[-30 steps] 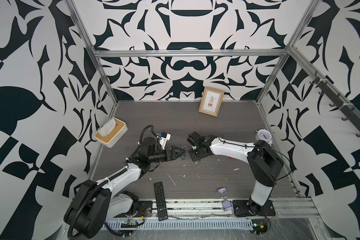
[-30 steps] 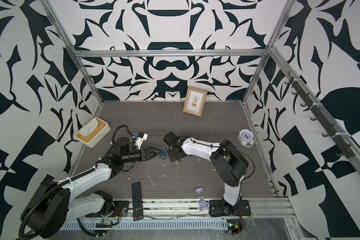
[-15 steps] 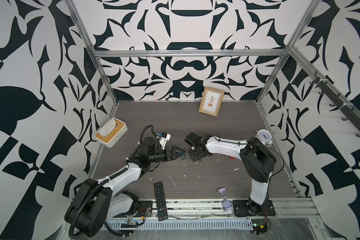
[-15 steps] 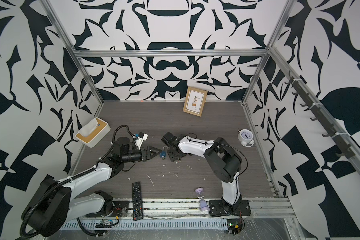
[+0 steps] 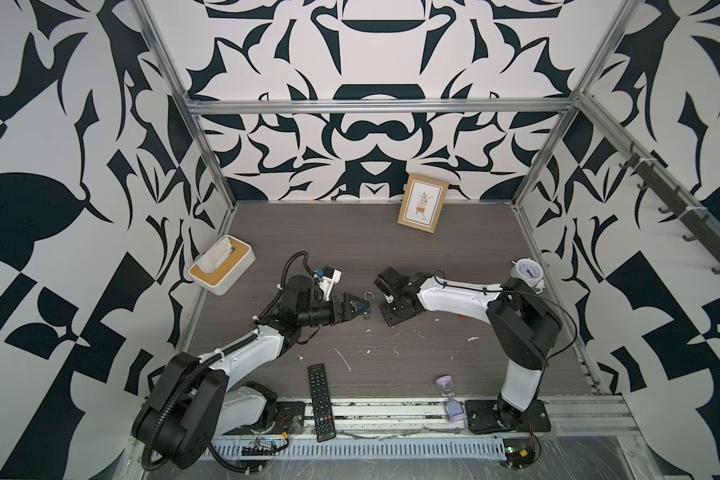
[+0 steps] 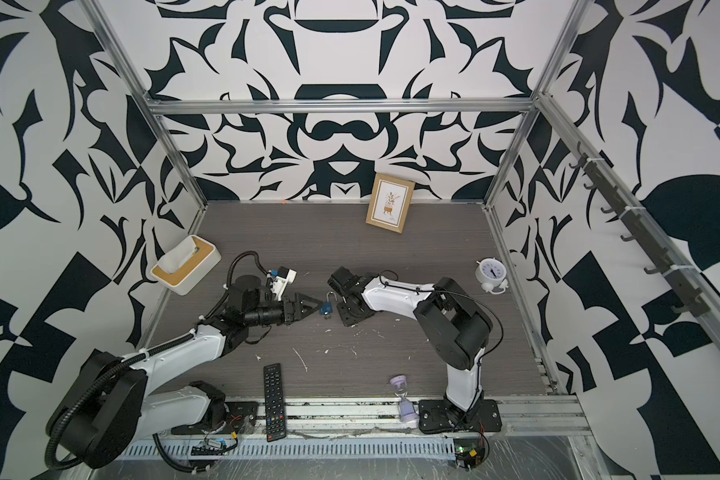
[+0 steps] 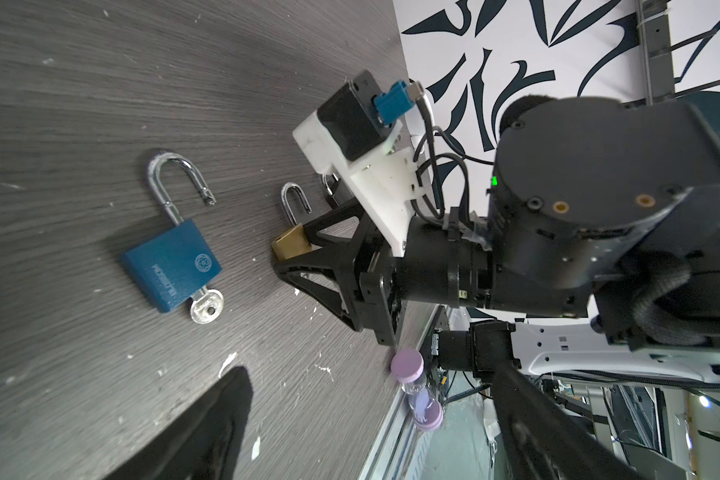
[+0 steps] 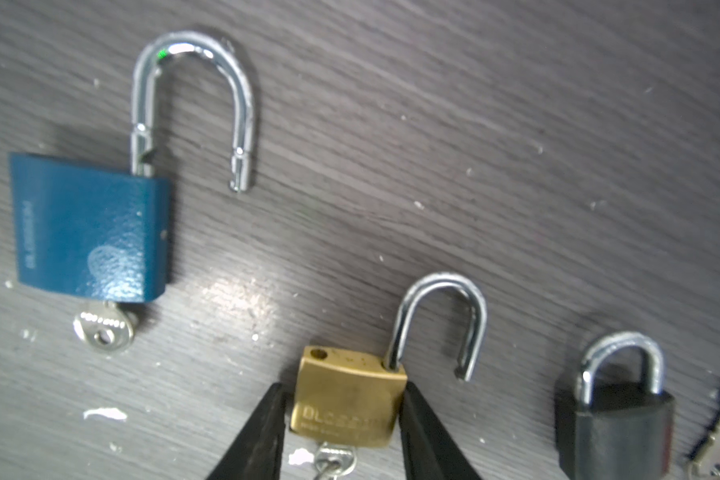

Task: Lock with the key

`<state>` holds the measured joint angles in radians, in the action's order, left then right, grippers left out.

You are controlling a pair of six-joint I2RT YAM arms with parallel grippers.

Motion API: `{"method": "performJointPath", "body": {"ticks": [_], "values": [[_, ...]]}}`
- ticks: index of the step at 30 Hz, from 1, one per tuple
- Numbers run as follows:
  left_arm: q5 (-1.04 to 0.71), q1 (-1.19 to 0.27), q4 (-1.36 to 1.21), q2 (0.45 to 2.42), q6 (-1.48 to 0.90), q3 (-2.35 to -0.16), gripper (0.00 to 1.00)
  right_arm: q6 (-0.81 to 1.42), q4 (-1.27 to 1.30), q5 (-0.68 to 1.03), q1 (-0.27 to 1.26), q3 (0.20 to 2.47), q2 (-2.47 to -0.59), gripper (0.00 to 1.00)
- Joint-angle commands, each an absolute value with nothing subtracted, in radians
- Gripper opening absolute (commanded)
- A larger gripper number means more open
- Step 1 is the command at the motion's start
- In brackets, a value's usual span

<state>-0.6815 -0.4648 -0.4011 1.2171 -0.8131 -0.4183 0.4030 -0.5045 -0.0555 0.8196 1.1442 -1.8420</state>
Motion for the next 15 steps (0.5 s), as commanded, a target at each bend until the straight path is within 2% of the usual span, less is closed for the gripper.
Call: {"method": "performJointPath", "body": {"ticks": [1, 5, 7, 10, 12, 15], "values": [[-0.694, -0.46, -0.428, 1.229, -0.814, -0.406, 0.94, 0.426, -0.52, -0.027, 0.821, 1.122, -1.83, 0.42], [-0.689, -0.46, -0.432, 1.232, -0.815, -0.402, 0.93, 0.429, -0.517, -0.043, 0.821, 1.12, -1.829, 0.41], [-0.689, -0.459, -0.436, 1.236, -0.815, -0.402, 0.93, 0.43, -0.51, -0.044, 0.821, 1.119, -1.827, 0.36], [-0.695, -0.459, -0.439, 1.245, -0.814, -0.402, 0.93, 0.414, -0.511, -0.048, 0.82, 1.12, -1.819, 0.22], [-0.692, -0.455, -0.428, 1.258, -0.813, -0.407, 0.92, 0.391, -0.51, -0.045, 0.821, 1.119, -1.809, 0.0], [-0.707, -0.446, -0.408, 1.32, -0.808, -0.424, 0.86, 0.354, -0.508, -0.043, 0.819, 1.119, -1.785, 0.0]]}}
